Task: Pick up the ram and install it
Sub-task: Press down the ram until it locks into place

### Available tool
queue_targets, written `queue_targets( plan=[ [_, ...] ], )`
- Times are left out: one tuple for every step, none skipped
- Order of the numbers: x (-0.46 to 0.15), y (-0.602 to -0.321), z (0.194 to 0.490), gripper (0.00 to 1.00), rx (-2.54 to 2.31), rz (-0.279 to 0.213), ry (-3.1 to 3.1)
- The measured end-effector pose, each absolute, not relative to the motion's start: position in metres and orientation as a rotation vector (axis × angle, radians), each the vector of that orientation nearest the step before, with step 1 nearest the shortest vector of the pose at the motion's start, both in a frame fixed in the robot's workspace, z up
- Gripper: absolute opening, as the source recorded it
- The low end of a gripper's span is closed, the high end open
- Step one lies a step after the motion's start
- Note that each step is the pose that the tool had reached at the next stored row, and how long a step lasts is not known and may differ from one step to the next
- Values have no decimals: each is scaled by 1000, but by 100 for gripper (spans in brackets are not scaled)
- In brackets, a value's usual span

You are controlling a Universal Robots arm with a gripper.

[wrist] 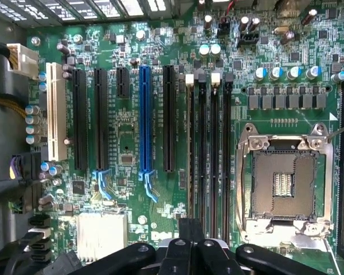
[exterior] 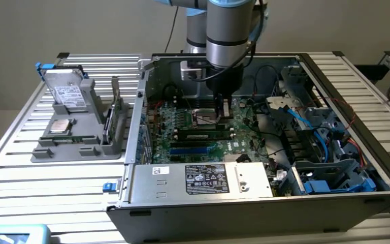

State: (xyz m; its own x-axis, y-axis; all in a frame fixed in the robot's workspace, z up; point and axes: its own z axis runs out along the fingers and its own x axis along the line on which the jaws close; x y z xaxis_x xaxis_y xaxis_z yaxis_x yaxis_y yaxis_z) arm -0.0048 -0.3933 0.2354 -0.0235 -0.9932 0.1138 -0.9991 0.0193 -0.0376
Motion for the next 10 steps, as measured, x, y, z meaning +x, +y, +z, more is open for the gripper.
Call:
queue_targets(
  plan=[
    [-8,-393,236,11,2156,165,-2203],
    [-11,-394,236,11,2156,165,-2203],
    [-15,-394,236,11,2156,165,-2203],
    [-18,-394,236,11,2156,165,-2203],
    [-22,-394,236,11,2156,165,-2203],
    [-25,-394,236,11,2156,165,-2203],
    [-29,-394,236,11,2156,165,-2203],
    [-32,-394,236,11,2156,164,-2203],
    [-36,-394,236,11,2156,164,-2203],
    [-39,-394,236,11,2156,163,-2203]
  ],
)
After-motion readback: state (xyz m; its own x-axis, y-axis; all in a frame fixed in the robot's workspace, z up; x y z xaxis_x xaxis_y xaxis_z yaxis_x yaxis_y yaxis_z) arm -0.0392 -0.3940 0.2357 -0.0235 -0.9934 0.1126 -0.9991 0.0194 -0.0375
